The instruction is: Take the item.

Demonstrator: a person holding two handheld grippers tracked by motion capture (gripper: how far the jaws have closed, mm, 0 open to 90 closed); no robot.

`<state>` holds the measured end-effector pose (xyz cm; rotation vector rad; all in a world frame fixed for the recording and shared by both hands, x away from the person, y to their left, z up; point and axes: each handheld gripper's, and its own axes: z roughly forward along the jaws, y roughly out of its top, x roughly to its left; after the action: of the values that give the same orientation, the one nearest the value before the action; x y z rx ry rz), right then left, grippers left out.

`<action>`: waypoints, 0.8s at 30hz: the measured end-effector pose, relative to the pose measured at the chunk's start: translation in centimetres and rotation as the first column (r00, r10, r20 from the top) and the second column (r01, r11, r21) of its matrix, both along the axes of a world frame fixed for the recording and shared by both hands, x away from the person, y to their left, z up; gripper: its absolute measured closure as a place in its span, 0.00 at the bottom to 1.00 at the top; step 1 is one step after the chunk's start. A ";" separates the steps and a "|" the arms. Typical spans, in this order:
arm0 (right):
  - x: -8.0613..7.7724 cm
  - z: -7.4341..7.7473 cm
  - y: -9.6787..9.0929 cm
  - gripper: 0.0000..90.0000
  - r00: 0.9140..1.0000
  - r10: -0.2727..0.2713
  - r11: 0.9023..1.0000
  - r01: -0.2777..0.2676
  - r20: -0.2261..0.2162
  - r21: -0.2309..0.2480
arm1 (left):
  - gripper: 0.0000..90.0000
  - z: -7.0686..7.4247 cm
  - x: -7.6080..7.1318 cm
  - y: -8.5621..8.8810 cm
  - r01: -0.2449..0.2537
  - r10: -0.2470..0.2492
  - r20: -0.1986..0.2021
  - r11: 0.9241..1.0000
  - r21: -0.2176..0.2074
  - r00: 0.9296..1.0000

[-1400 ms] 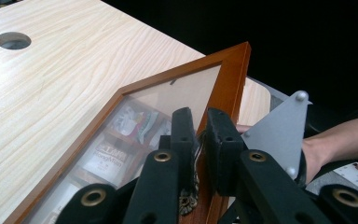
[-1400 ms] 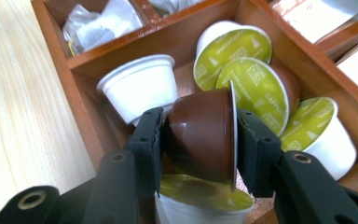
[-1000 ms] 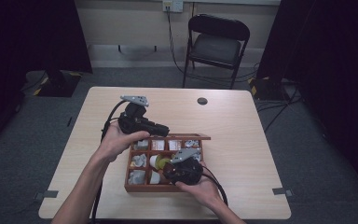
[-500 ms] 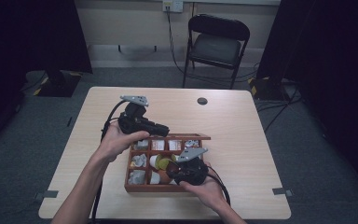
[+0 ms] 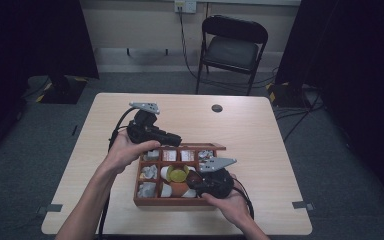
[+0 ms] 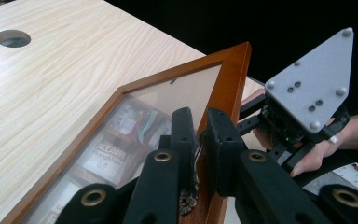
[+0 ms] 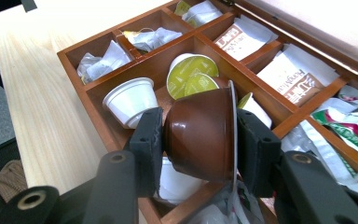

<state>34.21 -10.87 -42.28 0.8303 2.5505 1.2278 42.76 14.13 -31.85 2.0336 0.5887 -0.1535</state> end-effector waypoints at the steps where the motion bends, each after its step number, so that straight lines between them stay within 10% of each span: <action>1: 0.0 0.1 -0.1 0.62 1.000 -0.001 1.000 0.001 0.000 0.003 | 0.91 0.0 0.0 0.0 -0.001 0.001 0.000 1.000 0.000 1.000; 24: 0.2 1.0 -4.4 0.62 0.995 -0.101 0.994 0.100 0.020 0.053 | 0.91 0.0 0.0 0.1 -0.011 0.011 -0.006 1.000 -0.010 1.000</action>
<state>34.37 -15.28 -41.29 0.9376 2.4360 1.2707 42.80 14.19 -31.84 2.0209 0.6011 -0.1555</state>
